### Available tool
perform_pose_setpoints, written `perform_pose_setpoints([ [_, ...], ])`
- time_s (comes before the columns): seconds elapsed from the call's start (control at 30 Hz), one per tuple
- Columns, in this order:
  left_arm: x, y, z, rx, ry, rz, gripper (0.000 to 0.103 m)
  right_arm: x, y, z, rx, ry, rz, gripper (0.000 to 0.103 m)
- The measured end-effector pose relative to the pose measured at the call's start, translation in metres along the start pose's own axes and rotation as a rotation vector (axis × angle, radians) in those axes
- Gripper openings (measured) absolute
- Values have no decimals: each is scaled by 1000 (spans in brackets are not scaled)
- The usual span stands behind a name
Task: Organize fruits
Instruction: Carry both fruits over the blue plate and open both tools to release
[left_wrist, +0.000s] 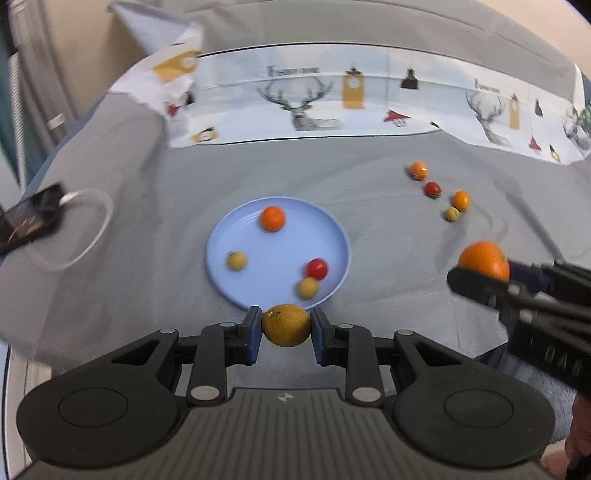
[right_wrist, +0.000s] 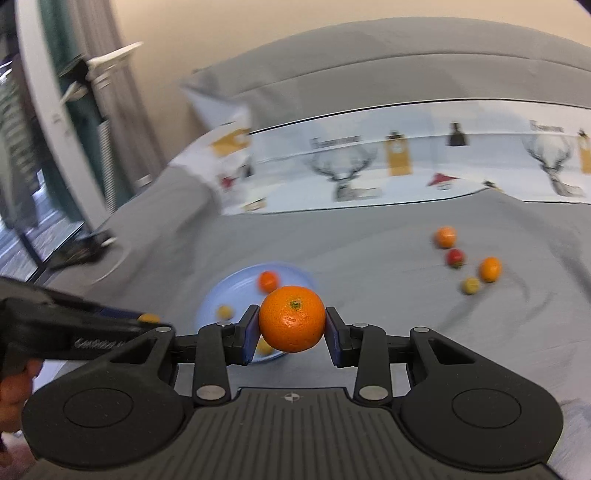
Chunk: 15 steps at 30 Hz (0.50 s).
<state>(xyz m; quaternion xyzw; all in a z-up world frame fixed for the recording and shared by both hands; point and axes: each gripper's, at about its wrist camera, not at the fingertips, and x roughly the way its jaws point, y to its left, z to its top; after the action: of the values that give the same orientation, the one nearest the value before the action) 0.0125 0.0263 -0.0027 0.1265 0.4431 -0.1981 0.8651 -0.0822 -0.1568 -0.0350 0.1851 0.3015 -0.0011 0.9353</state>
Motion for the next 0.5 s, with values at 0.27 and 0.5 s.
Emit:
perform_pose_setpoints([
  [0.27,-21,31,-26,-80,-35,-13,31,-13,55,-15,-134,35,32,38],
  [0.5,-30,41,-31,-108,-61,-31,31,-18,68,-15,-167,28,14,38],
])
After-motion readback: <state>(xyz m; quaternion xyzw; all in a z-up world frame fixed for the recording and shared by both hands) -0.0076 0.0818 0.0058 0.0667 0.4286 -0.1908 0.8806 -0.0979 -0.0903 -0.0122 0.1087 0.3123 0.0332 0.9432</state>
